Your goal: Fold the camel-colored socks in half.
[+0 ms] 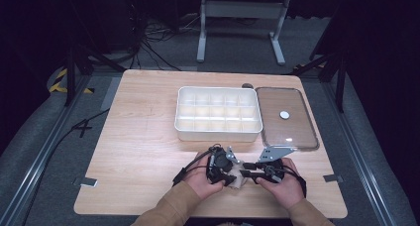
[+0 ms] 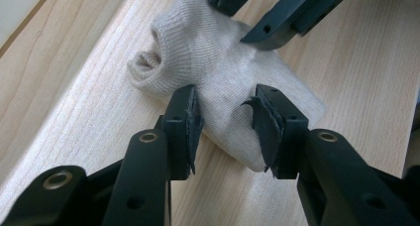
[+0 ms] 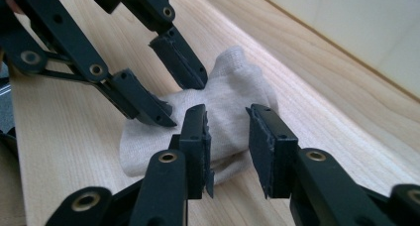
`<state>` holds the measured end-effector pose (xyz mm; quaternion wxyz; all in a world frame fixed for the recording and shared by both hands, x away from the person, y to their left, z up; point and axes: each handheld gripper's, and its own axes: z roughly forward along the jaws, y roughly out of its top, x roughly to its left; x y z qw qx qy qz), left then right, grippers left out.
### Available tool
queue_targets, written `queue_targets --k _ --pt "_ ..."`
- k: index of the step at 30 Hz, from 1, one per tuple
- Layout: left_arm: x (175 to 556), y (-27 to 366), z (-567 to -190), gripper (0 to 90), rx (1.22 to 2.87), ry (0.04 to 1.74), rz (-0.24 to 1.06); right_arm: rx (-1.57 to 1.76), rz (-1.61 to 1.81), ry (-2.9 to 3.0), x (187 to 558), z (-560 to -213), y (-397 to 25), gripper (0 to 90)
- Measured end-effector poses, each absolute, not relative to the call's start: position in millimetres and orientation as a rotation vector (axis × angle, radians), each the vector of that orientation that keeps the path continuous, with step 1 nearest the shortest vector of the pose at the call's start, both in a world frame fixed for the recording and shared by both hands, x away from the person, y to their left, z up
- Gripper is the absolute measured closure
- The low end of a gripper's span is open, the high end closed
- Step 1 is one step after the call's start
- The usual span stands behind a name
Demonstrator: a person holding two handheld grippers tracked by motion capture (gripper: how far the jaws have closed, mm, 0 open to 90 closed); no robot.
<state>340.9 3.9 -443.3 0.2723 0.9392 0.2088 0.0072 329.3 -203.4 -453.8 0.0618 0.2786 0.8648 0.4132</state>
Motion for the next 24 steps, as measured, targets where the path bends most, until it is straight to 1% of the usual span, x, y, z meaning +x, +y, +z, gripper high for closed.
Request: queue_targets --k 5,10,12,13,17,24 --pt "341.1 3.8 -443.3 61.1 2.524 0.569 0.023 0.868 1.248 2.586 329.0 -443.8 -204.3 68.0" --pt "340.7 3.5 -442.7 60.6 2.529 0.569 0.028 0.983 1.233 2.569 330.2 -436.4 -204.1 61.5" --pt "340.1 3.3 -442.8 60.5 2.527 0.575 0.024 1.045 1.195 2.607 331.6 -437.8 -202.5 58.7" --pt "340.1 3.3 -442.8 60.5 2.527 0.575 0.024 1.045 1.195 2.607 331.6 -437.8 -202.5 58.7" --pt "340.3 3.3 -442.8 60.5 2.528 0.572 0.022 1.101 1.139 2.594 336.6 -441.4 -200.6 52.8" --pt "339.5 3.1 -442.5 60.4 2.534 0.57 0.029 1.109 1.119 2.619 339.9 -446.7 -191.9 49.2"
